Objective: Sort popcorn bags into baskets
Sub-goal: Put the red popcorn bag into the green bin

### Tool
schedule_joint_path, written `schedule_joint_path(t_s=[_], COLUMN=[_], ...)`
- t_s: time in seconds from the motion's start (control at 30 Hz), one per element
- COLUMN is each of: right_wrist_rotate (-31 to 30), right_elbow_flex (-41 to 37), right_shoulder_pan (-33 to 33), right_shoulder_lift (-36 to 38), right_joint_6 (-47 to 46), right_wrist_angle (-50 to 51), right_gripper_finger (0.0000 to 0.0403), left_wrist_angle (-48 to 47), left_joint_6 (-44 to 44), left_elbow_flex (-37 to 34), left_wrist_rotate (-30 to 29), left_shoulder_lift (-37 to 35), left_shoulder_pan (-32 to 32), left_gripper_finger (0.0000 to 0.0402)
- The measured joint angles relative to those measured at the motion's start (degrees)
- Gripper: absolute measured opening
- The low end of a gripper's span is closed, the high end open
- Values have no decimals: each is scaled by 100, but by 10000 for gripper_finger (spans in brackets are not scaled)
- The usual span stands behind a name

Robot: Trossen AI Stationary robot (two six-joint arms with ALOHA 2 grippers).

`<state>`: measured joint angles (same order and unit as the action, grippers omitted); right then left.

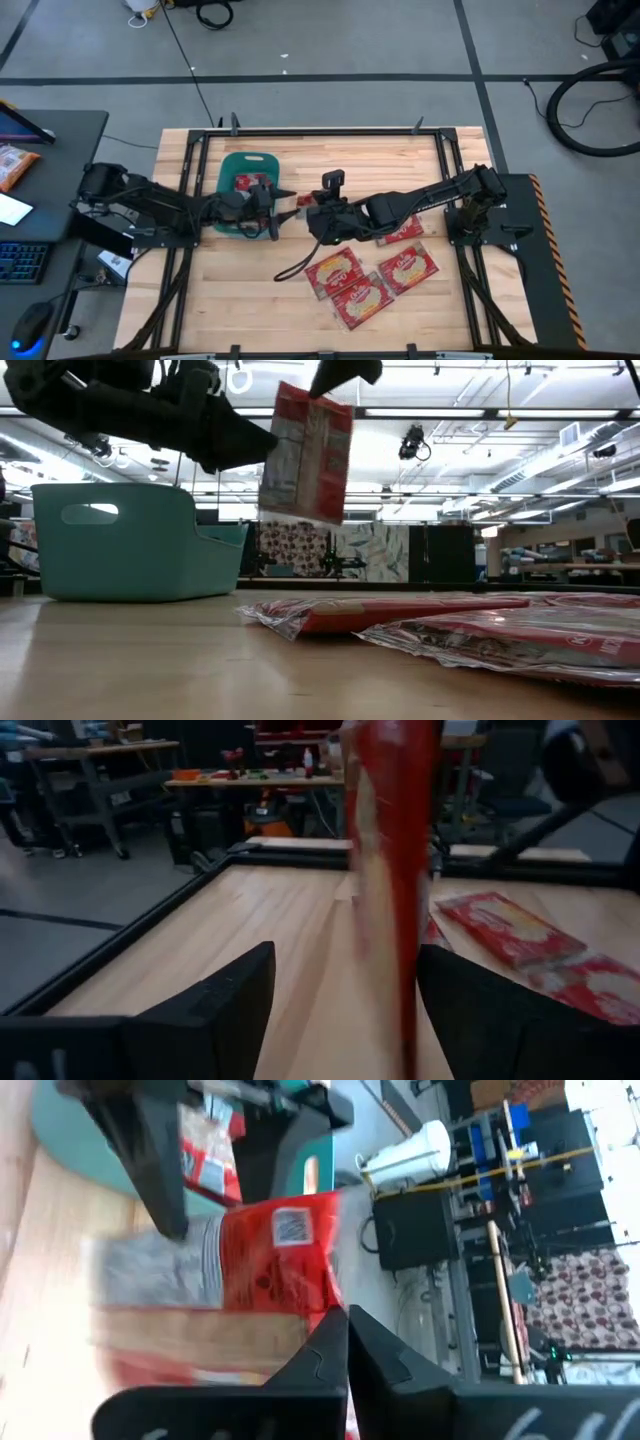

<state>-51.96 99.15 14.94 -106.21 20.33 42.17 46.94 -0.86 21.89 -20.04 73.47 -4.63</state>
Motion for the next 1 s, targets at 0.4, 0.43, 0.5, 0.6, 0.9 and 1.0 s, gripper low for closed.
schedule_joint_path(t_s=[0.4, 0.43, 0.5, 0.6, 0.9, 1.0], right_wrist_rotate=[107, 106, 106, 106, 85, 106], right_elbow_flex=[0, 0, 1, 2, 2, 2], right_shoulder_pan=[2, 3, 7, 9, 4, 9], right_shoulder_lift=[0, 0, 0, 0, 0, 1], right_joint_6=[220, 232, 255, 317, 222, 217], right_wrist_angle=[-876, -945, -1042, -1051, -1126, -1130], right_gripper_finger=[7, 7, 8, 9, 18, 35], left_wrist_angle=[302, 299, 297, 291, 296, 264], left_joint_6=[-114, -140, -153, -156, -86, -94], left_elbow_flex=[0, 0, 0, 0, 0, 0], left_wrist_rotate=[532, 487, 397, 323, 188, 180], left_shoulder_lift=[88, 88, 88, 86, 68, 68], left_shoulder_pan=[73, 71, 73, 73, 104, 157], left_gripper_finger=[187, 177, 155, 121, 37, 28])
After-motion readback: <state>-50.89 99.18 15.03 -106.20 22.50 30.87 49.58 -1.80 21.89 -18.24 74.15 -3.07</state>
